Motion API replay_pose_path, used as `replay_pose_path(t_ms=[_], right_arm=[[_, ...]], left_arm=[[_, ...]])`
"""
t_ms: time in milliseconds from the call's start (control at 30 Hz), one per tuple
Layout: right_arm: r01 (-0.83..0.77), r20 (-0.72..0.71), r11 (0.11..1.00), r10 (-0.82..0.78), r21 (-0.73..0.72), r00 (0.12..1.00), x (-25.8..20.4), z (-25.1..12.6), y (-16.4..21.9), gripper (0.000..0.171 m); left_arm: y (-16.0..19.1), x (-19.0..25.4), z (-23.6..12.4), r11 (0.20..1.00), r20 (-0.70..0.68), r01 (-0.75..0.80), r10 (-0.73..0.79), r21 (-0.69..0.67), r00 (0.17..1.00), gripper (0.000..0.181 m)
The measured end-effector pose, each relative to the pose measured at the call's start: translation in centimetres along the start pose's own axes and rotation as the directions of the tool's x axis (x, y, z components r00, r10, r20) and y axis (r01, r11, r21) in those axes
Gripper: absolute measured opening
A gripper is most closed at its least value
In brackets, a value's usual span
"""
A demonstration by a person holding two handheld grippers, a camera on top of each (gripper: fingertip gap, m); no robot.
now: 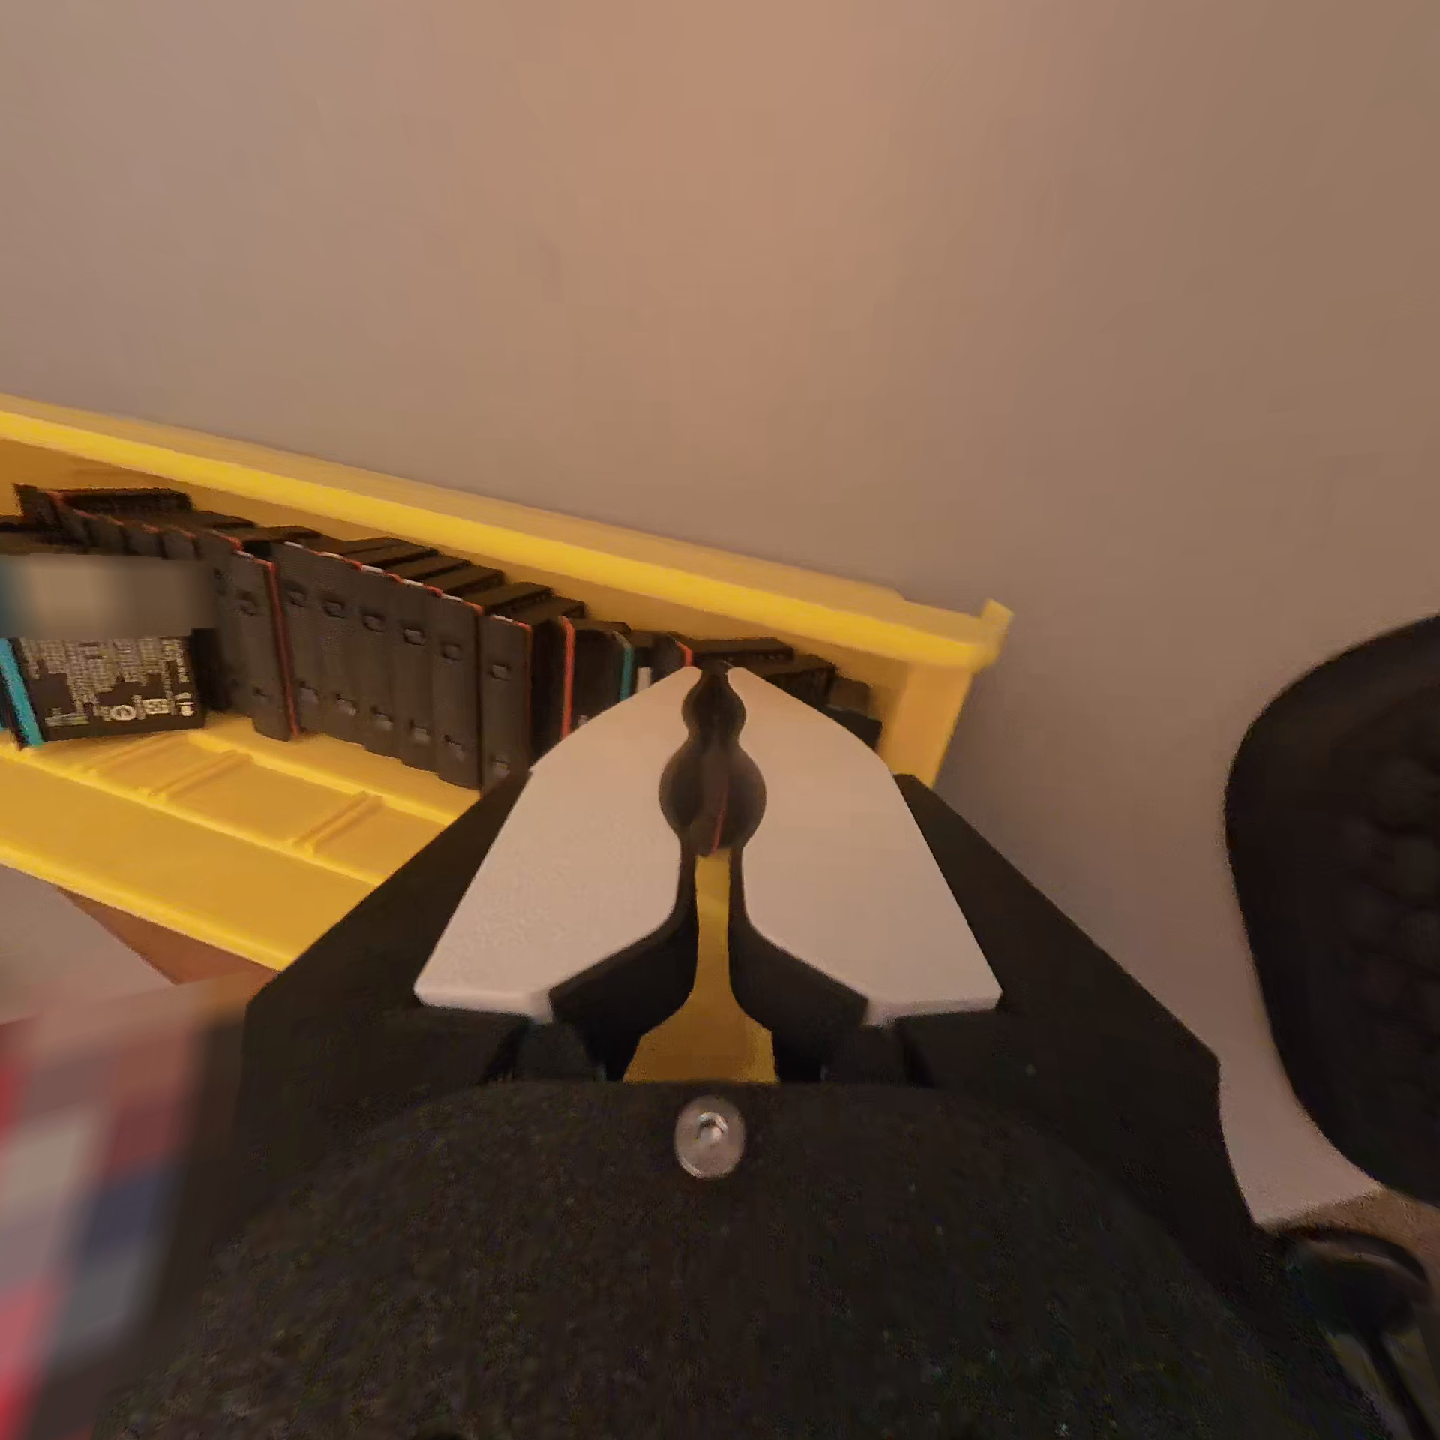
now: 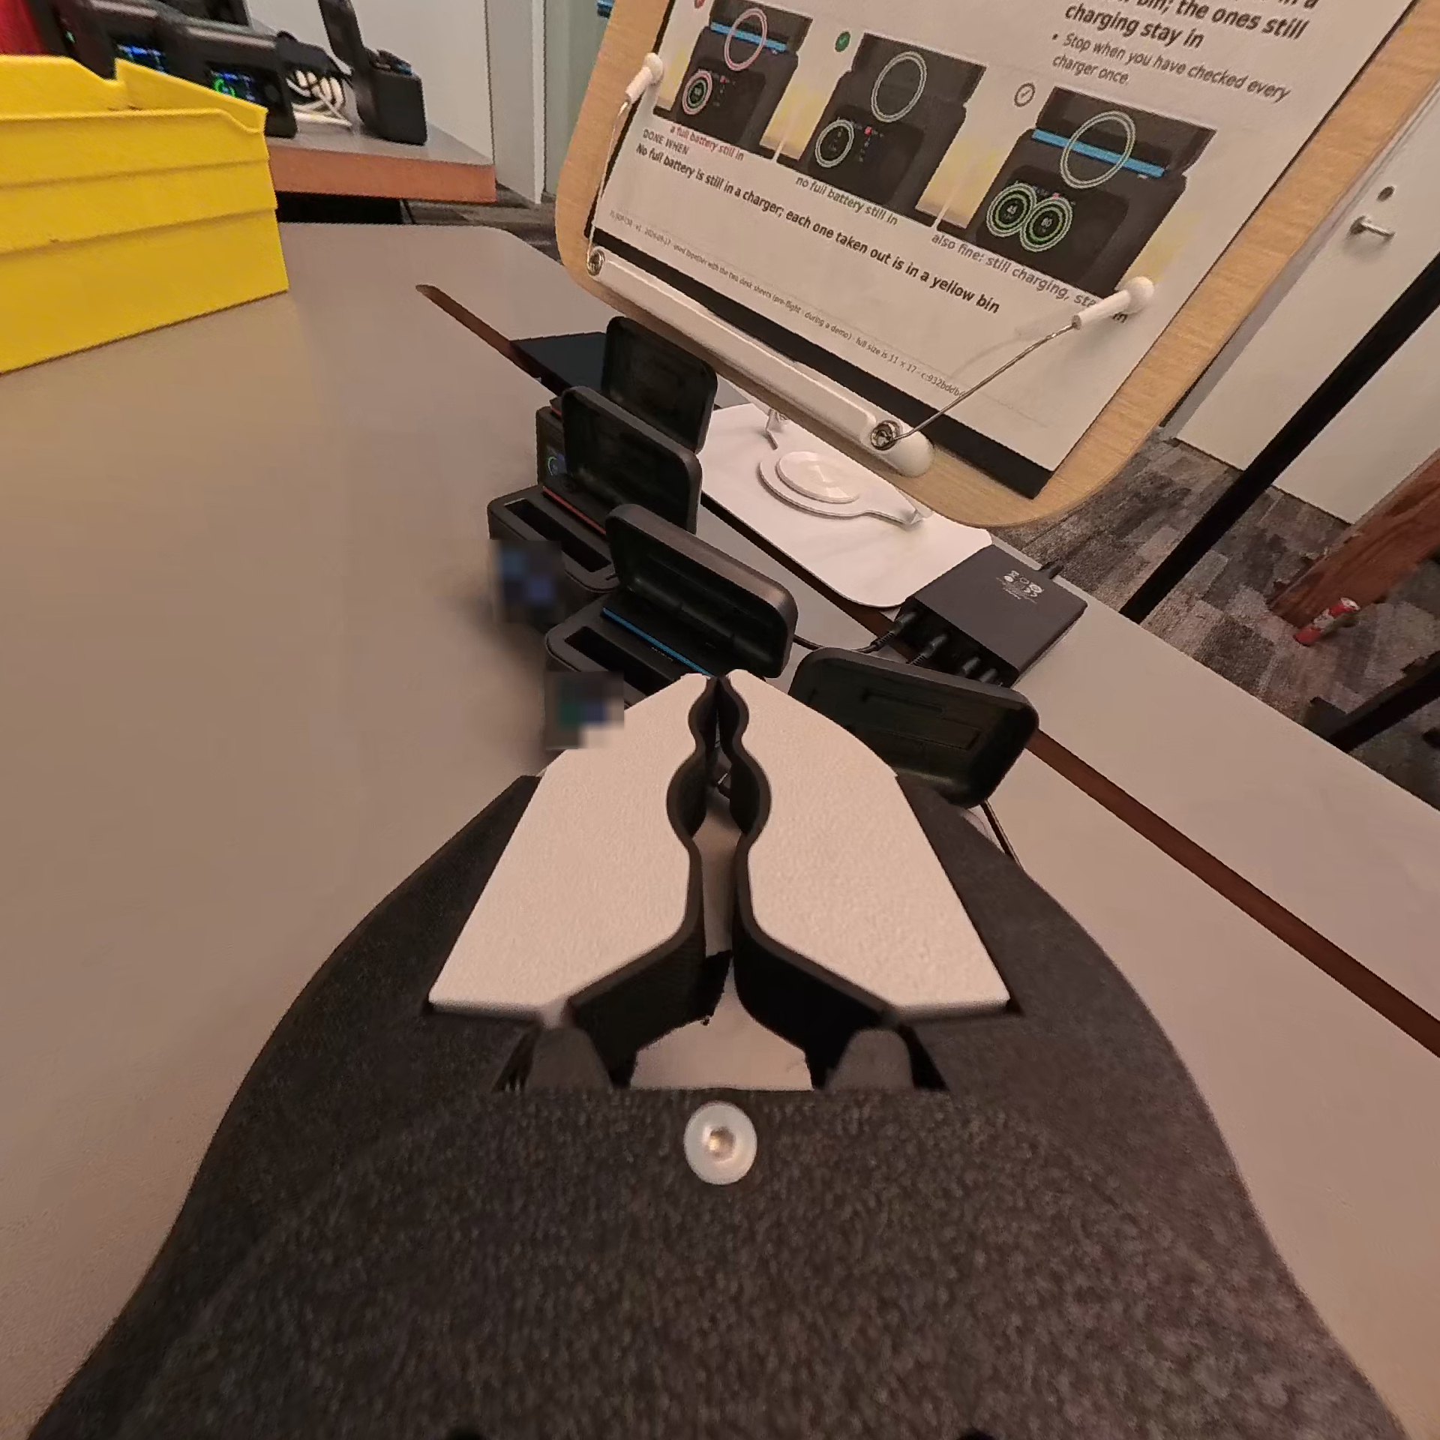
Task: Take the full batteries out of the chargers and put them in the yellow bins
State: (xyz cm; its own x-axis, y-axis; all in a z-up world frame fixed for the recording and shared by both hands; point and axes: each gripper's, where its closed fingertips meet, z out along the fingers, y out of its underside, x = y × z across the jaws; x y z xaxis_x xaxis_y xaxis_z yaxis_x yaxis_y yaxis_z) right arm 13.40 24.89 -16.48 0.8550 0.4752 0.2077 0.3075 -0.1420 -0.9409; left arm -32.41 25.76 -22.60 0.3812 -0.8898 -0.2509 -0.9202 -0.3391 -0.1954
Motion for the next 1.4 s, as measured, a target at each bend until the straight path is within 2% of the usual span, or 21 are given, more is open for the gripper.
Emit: replay_pose_path(t_ms=[100, 133, 267, 500, 633, 667, 800, 1133, 1233, 1400], right_arm=[[0.001, -0.002, 1.0, -0.001, 0.002, 1.0, 0.1, -0.1, -0.1, 0.0], [0.0, -0.002, 1.0, 0.0, 0.003, 1.0, 0.1, -0.1, -0.1, 0.0], [-0.003, -0.001, 1.0, 0.003, 0.0, 1.0, 0.1, 0.0, 0.0, 0.0], [0.002, -0.011, 1.0, -0.002, -0.005, 1.0, 0.3, -0.1, 0.1, 0.0], [-0.003, -0.034, 1.0, 0.003, -0.009, 0.999, 0.9, -0.3, 0.1, 0.0], [-0.006, -0.036, 1.0, 0.005, -0.007, 0.999, 0.9, -0.3, 0.0, 0.0], [-0.011, -0.039, 1.0, 0.011, 0.004, 0.999, 1.1, -0.5, -0.2, 0.0], [-0.01, -0.037, 1.0, 0.01, 0.003, 0.999, 1.1, -0.4, -0.2, 0.0], [-0.009, -0.034, 1.0, 0.009, 0.002, 0.999, 1.0, -0.4, -0.2, 0.0], [-0.007, -0.029, 1.0, 0.007, 0.003, 1.0, 0.8, -0.4, -0.2, 0.0]], left_arm=[[-0.2, 0.4, 0.4, 1.0, -0.045, 0.023, -0.022, 0.007, 0.999, 0.019], [-0.1, 0.3, 0.6, 1.0, -0.041, 0.023, -0.023, -0.001, 0.999, 0.02], [0.1, -0.1, 1.0, 0.991, -0.012, 0.119, -0.12, -0.067, 0.993, 0.017], [0.6, -0.2, 1.0, 0.958, 0.085, 0.218, -0.205, -0.189, 0.975, 0.016], [0.7, -0.3, 1.0, 0.954, 0.179, 0.182, -0.141, -0.239, 0.974, 0.012], [0.6, -0.2, 1.0, 0.957, 0.18, 0.16, -0.118, -0.242, 0.977, 0.005], [0.9, -0.2, 0.8, 0.957, 0.217, 0.112, -0.053, -0.267, 0.975, 0.004], [0.6, -1.5, -1.9, 0.973, 0.228, 0.104, -0.056, -0.207, 0.972, 0.0], [0.5, -1.2, -2.2, 0.979, 0.191, 0.12, -0.088, -0.162, 0.978, 0.0], [0.2, -1.0, -1.9, 0.994, 0.139, 0.04, -0.025, -0.105, 0.99, 0.0]])
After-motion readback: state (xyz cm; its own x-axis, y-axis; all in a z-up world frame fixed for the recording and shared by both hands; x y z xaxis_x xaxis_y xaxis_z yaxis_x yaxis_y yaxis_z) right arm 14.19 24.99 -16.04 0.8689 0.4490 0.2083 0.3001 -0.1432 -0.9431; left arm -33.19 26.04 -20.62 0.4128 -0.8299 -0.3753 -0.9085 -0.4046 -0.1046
